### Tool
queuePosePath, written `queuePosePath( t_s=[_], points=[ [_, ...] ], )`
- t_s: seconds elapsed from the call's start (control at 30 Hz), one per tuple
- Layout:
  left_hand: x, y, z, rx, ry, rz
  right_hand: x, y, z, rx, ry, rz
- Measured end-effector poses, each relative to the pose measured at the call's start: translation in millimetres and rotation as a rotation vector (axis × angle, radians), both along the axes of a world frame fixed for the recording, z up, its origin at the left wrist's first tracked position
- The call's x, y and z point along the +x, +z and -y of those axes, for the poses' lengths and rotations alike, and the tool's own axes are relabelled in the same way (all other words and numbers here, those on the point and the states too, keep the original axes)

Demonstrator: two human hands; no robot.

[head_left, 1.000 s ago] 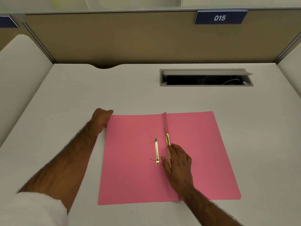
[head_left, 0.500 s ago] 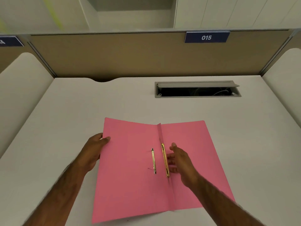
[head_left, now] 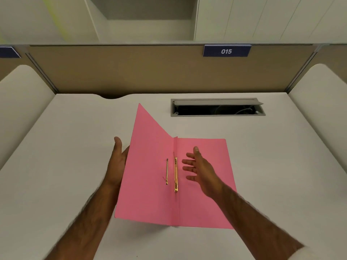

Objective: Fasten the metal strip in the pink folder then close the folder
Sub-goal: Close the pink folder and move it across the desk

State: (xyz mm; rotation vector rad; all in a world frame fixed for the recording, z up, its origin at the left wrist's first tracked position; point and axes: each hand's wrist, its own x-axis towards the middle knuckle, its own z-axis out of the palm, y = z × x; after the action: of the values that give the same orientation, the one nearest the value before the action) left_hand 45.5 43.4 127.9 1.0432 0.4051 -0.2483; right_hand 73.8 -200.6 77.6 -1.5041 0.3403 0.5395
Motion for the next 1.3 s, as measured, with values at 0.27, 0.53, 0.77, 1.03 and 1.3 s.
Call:
queuePosePath(
  t_s=[0.27, 0.53, 0.77, 1.03, 1.3],
  points=[
    [-31, -48, 87, 0.246, -0.129, 0.1, -2, 38, 30, 0.093, 0.059, 0.125],
    [-36, -110, 106, 1.137, -0.606, 0.183, 11, 57, 92, 0.335, -0.008, 0.131],
    [-32, -129, 104, 1.445, -0.784, 0.221, 3, 31, 117, -0.043, -0.089, 0.26],
    [-30, -125, 107, 1.582, -0.81, 0.223, -6, -33, 124, -0.557, -0.154, 0.321],
    [-39, -134, 94, 1.736, -0.846, 0.342, 6, -75, 121, -1.03, 0.045, 0.358]
  ],
)
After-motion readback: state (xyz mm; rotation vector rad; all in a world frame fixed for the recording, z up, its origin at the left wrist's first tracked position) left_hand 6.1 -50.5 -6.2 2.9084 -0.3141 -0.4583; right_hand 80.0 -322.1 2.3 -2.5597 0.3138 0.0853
